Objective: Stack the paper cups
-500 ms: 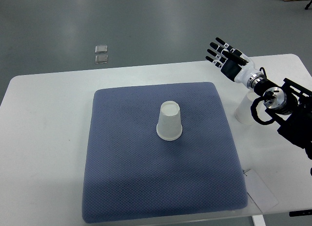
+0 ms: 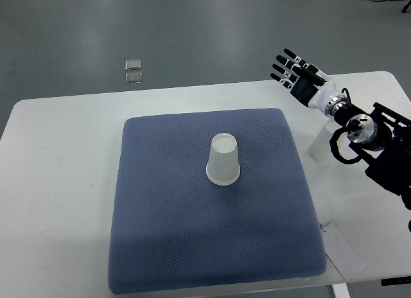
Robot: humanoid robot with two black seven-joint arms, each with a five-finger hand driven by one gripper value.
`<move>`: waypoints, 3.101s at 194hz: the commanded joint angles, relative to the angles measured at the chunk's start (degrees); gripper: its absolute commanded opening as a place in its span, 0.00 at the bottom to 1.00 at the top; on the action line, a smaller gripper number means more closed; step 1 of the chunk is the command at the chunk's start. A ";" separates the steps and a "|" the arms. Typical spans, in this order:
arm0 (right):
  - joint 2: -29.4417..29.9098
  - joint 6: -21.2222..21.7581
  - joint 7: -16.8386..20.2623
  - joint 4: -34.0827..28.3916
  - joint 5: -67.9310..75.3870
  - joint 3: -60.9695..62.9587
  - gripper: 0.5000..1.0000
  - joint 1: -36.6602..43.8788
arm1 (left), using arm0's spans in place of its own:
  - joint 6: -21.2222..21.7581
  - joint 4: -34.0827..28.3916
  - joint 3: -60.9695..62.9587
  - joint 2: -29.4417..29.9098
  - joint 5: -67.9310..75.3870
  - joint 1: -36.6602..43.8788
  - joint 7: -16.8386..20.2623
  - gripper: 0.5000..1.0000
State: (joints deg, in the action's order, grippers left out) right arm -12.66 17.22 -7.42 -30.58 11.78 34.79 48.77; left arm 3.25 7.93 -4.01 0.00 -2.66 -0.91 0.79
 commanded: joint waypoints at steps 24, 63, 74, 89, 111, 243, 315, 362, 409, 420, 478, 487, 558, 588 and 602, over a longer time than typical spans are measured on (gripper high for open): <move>0.00 0.09 0.04 -0.01 -0.09 -0.07 0.83 0.18 | 0.00 0.07 0.06 0.00 0.02 -0.05 0.01 1.00; -0.26 0.09 0.22 -0.10 -5.45 -0.16 0.83 0.36 | 0.00 0.07 0.06 0.00 0.02 -0.05 0.01 1.00; -0.35 0.00 0.22 -0.10 -9.05 -0.34 0.83 1.15 | 0.00 0.07 0.15 0.00 0.02 -0.05 0.01 1.00; -0.96 0.18 0.39 -0.18 -13.53 -0.69 0.83 2.03 | 0.00 0.07 0.15 0.00 0.02 -0.05 0.01 1.00; -3.87 0.88 0.57 -0.36 -17.76 -1.48 0.83 3.35 | 0.00 0.07 0.15 0.00 0.02 -0.05 0.01 1.00; -19.51 2.55 2.76 -13.98 -43.95 -38.48 0.83 22.24 | 0.00 -0.02 0.32 0.00 0.02 -0.05 0.01 1.00; -18.37 3.43 5.31 -21.72 -52.56 -73.80 0.83 43.16 | 0.00 -0.02 0.32 0.00 0.02 -0.14 0.01 1.00; -15.82 10.29 10.94 -24.27 -52.56 -81.28 0.83 50.72 | 0.00 -0.02 0.32 0.00 0.02 -0.14 0.01 1.00; -13.45 13.63 11.99 -25.67 -52.21 -83.83 0.83 53.00 | 0.00 -0.02 0.32 0.00 0.02 -0.14 0.01 1.00; -13.18 13.63 11.99 -25.67 -52.21 -83.83 0.83 53.00 | 0.00 -0.02 0.32 0.00 0.02 -0.14 0.01 1.00; -12.74 12.84 12.08 -25.59 -52.39 -83.83 0.83 52.39 | 0.00 -0.02 0.32 0.00 0.02 -0.14 0.01 1.00; -12.57 12.31 12.08 -25.41 -52.47 -83.83 0.83 51.95 | 0.00 -0.02 0.32 0.00 0.02 -0.14 0.01 1.00; -11.25 6.16 12.52 -23.92 -53.35 -83.92 0.82 47.29 | 0.00 -0.02 0.32 0.00 0.02 -0.14 0.01 1.00; -11.25 4.49 14.01 -23.74 -54.14 -84.01 0.82 45.36 | 0.00 -0.02 0.32 0.00 0.02 -0.14 0.01 1.00; -11.25 4.31 14.01 -23.74 -54.06 -84.01 0.82 44.83 | 0.00 -0.02 0.32 0.00 0.02 -0.14 0.01 1.00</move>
State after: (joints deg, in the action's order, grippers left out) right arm -23.90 22.04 6.28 -54.39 -42.29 -49.22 94.47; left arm 3.25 7.91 -3.69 0.00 -2.64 -1.04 0.79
